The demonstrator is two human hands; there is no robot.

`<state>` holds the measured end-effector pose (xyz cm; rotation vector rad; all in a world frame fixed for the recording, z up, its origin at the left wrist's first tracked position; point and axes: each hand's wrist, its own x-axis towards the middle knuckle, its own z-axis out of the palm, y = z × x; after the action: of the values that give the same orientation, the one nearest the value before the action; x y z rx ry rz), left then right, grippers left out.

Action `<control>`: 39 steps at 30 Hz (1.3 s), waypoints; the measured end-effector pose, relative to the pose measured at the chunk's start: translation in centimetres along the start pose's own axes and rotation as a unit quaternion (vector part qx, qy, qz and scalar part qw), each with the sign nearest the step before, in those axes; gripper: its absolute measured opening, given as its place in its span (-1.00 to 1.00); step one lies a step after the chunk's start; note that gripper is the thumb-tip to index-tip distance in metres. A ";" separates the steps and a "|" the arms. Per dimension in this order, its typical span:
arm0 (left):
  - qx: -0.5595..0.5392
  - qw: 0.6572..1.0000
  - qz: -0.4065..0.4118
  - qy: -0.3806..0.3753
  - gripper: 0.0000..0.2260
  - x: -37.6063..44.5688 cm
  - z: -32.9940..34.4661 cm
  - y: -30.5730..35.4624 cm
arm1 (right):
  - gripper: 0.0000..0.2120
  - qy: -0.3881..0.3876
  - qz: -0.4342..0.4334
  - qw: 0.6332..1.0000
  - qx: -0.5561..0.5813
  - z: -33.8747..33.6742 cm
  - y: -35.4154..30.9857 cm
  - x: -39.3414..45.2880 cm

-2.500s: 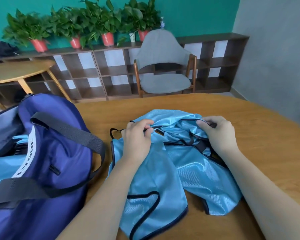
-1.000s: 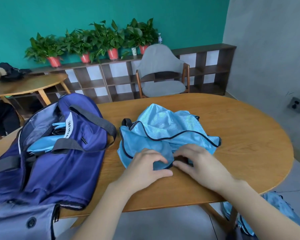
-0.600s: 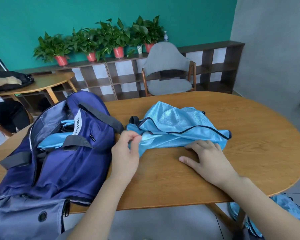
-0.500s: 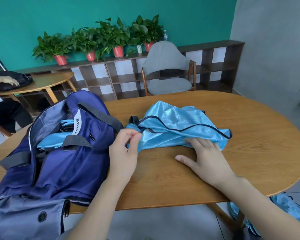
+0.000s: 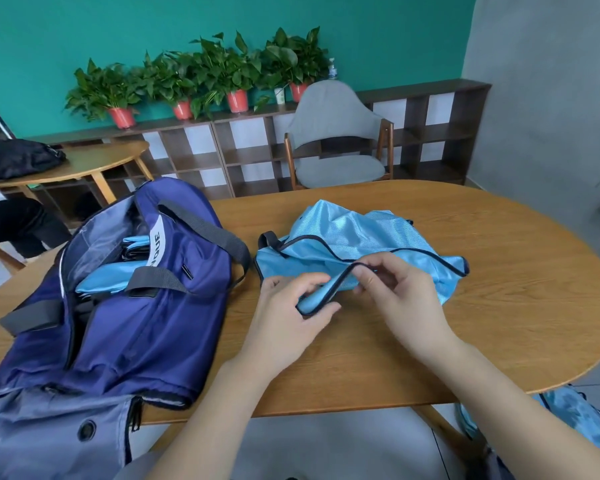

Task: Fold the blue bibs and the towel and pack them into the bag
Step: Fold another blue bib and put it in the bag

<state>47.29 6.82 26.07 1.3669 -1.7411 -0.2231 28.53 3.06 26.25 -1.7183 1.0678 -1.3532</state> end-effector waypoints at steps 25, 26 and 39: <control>-0.041 0.995 -0.051 0.070 -0.76 -0.1 -2.4 -2.7 | -0.94 0.212 0.056 0.960 -0.171 -10.8 4.0 2.1; -0.042 0.995 -0.046 0.077 -0.75 -0.2 -2.5 -2.6 | -0.93 0.217 0.063 0.959 -0.173 -11.0 4.1 2.1; -0.007 0.967 -0.078 0.242 -0.68 -0.2 -3.9 -4.3 | -0.86 0.233 0.074 0.951 -0.189 -11.9 3.9 1.8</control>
<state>53.11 6.75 25.68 1.4089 -1.2271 0.0157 16.41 -0.52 26.05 -1.5634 1.7824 -1.5728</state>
